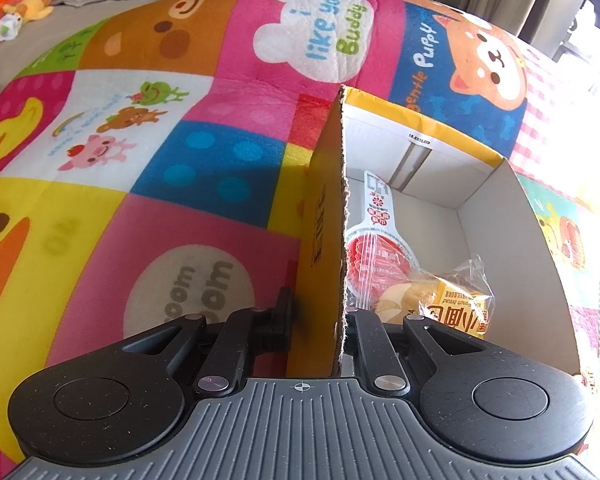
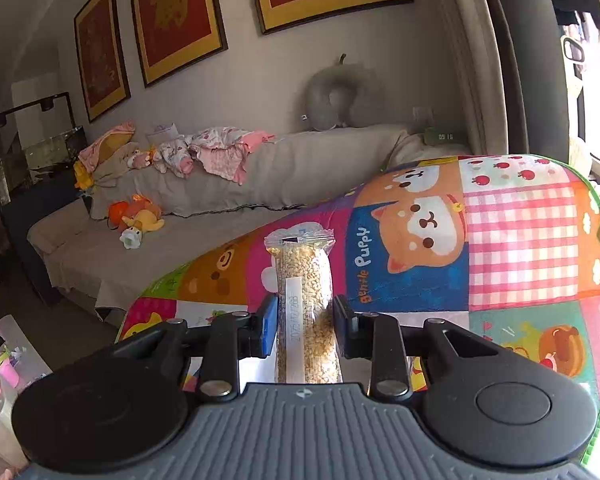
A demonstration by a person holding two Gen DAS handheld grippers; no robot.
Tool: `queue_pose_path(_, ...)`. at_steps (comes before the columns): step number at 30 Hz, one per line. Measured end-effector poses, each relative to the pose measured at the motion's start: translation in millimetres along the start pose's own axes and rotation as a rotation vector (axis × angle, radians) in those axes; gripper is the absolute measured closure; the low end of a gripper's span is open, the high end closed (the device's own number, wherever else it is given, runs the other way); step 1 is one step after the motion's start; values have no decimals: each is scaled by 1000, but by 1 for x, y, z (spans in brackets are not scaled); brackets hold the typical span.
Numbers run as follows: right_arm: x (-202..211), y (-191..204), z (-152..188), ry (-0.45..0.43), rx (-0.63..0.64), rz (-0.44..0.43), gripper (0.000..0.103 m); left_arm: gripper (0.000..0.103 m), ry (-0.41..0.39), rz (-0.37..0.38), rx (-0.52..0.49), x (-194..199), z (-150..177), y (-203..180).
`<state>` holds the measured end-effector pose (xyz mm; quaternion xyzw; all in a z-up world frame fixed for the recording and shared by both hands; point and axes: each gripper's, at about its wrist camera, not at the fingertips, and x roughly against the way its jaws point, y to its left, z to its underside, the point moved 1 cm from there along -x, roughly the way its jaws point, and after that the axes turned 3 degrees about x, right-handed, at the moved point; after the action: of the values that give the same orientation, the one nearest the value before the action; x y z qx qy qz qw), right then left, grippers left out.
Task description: Organize objects
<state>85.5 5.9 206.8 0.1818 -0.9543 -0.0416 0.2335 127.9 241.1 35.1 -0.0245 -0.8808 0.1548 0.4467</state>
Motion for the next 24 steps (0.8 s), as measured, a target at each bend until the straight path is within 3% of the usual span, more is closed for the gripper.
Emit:
queue_pose_path(9,-25,-19,-2,17,-79,43,74,89,-2,1,6,0,0,0)
queue_pose_path(13,-45,-32,6,56,-150,5,58,89,-2,6,3,0,0,1)
queue_pose_path(16,-51,-45,15,82,-194,9,57,89,-2,6,1,0,0,1)
queue_pose_path(19,-47,-57,24,82,-197,57,47,89,-2,5,2,0,0,1)
queue_pose_path(24,-46,-82,36,113,-190,140,46,89,-4,3,4,0,1,0)
